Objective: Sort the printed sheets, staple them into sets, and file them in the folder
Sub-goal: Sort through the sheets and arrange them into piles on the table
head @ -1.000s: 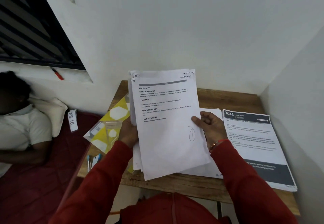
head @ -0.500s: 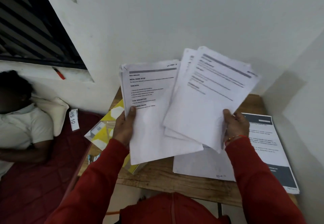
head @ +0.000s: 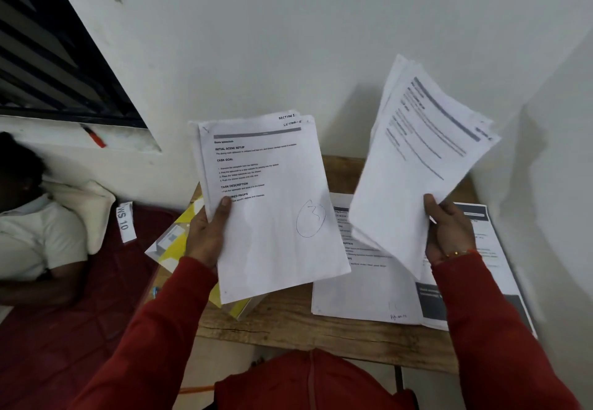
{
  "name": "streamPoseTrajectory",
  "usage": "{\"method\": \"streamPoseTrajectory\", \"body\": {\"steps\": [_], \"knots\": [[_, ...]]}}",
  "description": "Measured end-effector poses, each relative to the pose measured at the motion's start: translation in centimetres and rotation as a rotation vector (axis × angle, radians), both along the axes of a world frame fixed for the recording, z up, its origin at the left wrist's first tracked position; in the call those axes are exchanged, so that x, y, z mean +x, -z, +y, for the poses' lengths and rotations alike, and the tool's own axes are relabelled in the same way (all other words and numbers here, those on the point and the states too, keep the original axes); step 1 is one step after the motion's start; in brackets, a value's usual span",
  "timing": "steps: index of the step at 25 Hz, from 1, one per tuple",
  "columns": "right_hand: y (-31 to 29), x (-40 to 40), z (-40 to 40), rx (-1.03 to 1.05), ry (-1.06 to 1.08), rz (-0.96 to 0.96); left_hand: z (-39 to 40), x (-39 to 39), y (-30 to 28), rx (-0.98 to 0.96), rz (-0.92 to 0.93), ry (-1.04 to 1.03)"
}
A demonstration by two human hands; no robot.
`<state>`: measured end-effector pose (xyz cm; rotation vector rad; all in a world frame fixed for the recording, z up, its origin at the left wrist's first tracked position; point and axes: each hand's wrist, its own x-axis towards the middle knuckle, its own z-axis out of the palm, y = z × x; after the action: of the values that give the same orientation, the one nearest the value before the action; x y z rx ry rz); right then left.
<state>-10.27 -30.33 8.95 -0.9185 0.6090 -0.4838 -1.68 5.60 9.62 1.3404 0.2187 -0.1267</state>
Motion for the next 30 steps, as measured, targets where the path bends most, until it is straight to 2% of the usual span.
{"method": "streamPoseTrajectory", "body": {"steps": [4, 6, 9, 14, 18, 22, 26, 27, 28, 30], "knots": [[-0.7, 0.6, 6.3, -0.014, -0.397, 0.05, -1.9, -0.9, 0.0, 0.037, 0.019, 0.058], [-0.5, 0.8, 8.7, -0.064, -0.458, 0.086, -2.6, -1.3, 0.1, 0.131, -0.006, 0.083], [-0.2, 1.0, 9.4, -0.122, -0.368, 0.062, -2.8, -1.2, 0.0, 0.243, -0.008, 0.07], [-0.1, 1.3, 8.5, -0.244, -0.254, 0.082, -2.9, -1.1, -0.7, 0.276, -0.09, 0.026], [-0.1, 1.6, 9.0, -0.086, -0.127, -0.016, -3.7, -1.7, -1.7, 0.121, -0.231, -0.011], [0.1, 1.6, 8.9, 0.044, -0.154, -0.066, -3.6, -1.4, -2.7, 0.073, -0.27, 0.047], [0.1, 1.4, 8.6, 0.11, -0.225, -0.054, -2.3, -0.5, -2.6, -0.256, -0.011, 0.277], [0.2, 1.4, 8.6, 0.115, -0.229, -0.04, -2.0, -0.5, -2.7, -0.279, 0.029, 0.323], [0.2, 1.3, 8.6, 0.119, -0.232, -0.028, -2.1, -0.5, -2.8, -0.263, 0.019, 0.324], [0.3, 1.2, 8.7, 0.135, -0.233, -0.016, -2.4, -0.6, -3.2, -0.09, -0.132, 0.202]]}}
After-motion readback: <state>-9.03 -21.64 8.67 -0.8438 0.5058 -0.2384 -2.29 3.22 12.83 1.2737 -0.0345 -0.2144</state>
